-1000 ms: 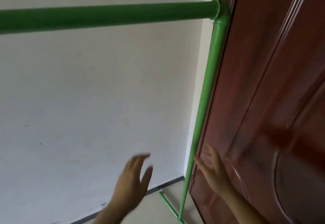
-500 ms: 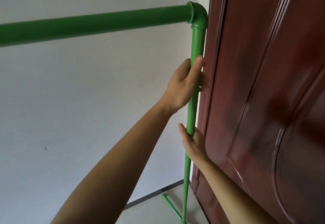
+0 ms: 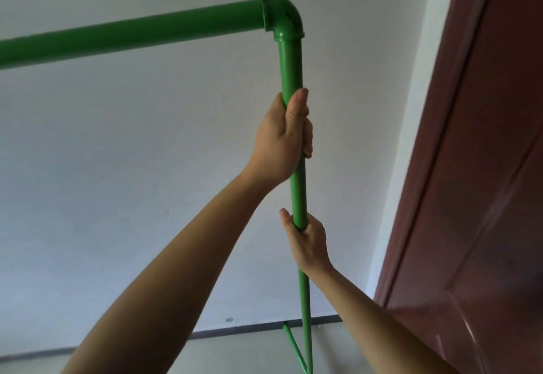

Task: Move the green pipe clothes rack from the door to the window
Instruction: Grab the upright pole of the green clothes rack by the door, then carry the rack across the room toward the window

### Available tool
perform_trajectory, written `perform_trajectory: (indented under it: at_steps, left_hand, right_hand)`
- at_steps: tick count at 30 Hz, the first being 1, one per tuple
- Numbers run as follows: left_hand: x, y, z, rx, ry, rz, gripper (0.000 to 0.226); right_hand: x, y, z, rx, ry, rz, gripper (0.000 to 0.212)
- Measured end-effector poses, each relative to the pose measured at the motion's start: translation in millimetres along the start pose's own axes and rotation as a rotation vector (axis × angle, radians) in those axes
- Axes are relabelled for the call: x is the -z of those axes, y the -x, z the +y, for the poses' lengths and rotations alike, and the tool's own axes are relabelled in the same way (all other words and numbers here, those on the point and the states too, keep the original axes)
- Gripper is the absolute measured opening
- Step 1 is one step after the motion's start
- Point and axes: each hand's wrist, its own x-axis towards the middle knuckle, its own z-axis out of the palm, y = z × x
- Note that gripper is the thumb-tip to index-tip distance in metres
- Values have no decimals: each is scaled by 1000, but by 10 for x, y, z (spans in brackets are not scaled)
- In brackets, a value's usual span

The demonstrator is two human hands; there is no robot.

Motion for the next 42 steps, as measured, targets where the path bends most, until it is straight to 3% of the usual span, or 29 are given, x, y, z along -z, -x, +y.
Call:
perform_trajectory:
  at_steps: [9,16,20,25,27,32,37,42]
  left_hand:
    - [662,359,-199,51,-183,104,37]
    - [686,419,-204,131,-309,-10,30]
    - [885,455,-226,-76,-670,-19,27]
    - [1295,425,150,-586,-814,354,24]
    - [1495,352,260,-685,-884,489,25]
    - [2139,58,218,-478,-1226,646,44]
    - [2623,-144,48,-125,-1333,659,61]
    - [2622,-268,4,10,-1361,744,63]
  right_hand:
    - [-654,234,78,-1,-25,-217,47]
    - [-660,189,229,-38,0,-150,49]
    - [-510,75,145,-112,65,-167,46]
    - [-379,-112,-155,-24,-13,-123,38]
    - [-378,-186,-297,24,-87,-113,36]
    - [-473,-317,-351,68,-138,-58,53]
    - [-550,-427,-300,60,-259,-151,51]
    - [-552,-478,-263,30,-304,-243,62]
